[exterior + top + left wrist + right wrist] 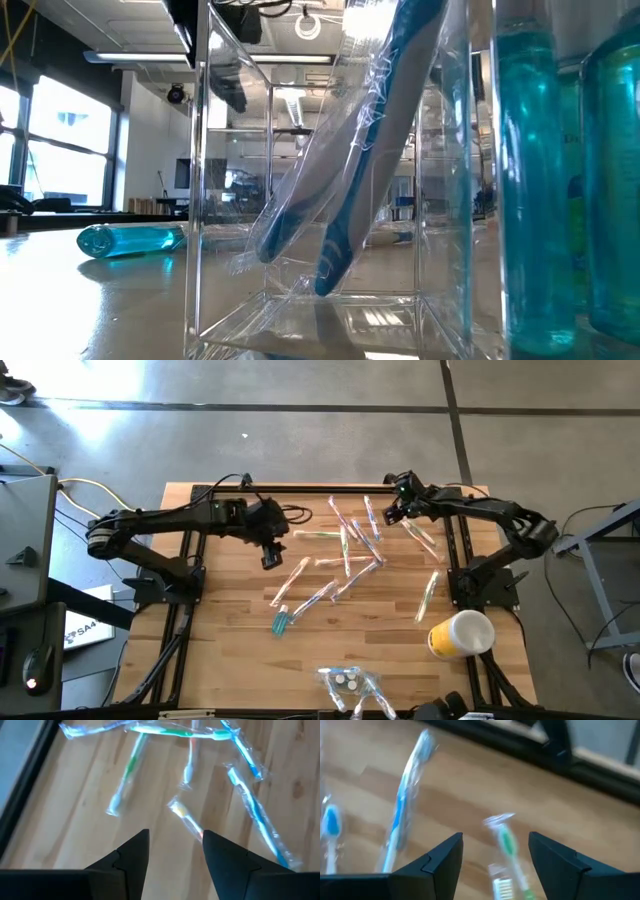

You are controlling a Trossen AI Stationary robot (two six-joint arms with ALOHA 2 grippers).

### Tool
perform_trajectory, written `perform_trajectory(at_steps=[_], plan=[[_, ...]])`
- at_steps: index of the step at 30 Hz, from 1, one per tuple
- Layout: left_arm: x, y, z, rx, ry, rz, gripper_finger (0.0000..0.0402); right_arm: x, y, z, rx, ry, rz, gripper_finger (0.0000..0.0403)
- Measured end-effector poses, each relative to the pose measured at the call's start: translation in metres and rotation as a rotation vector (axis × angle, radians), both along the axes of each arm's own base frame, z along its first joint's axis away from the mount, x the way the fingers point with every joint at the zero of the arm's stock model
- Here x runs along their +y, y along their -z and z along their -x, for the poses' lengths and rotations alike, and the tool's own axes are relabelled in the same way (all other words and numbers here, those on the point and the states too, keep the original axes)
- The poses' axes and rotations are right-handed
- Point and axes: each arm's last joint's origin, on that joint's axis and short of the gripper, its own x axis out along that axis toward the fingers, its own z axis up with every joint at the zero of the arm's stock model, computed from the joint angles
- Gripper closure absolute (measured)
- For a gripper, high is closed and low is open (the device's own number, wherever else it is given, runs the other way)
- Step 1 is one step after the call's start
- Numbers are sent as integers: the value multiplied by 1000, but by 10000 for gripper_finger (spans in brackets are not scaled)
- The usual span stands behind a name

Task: Pick & Place toothbrushing station
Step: Put the green toothbrush into the transparent organizer

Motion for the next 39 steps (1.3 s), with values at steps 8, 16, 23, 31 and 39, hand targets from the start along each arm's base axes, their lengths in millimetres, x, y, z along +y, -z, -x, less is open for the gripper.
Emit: perform_trajectory(at_steps=[8,16,23,31,39], plan=[[-26,11,-6,-19,55,34,224,0,21,-10,86,-3,-5,184],[-33,0,-20,-186,122,-13,224,-7,36,-8,174,44,21,184],[-33,0,-23,-204,125,-12,224,-7,35,-9,167,44,24,191],[-33,8,-29,-181,131,-2,224,-6,36,-8,186,31,12,303],[-43,22,-33,-93,125,60,224,-4,36,-9,186,7,7,398]])
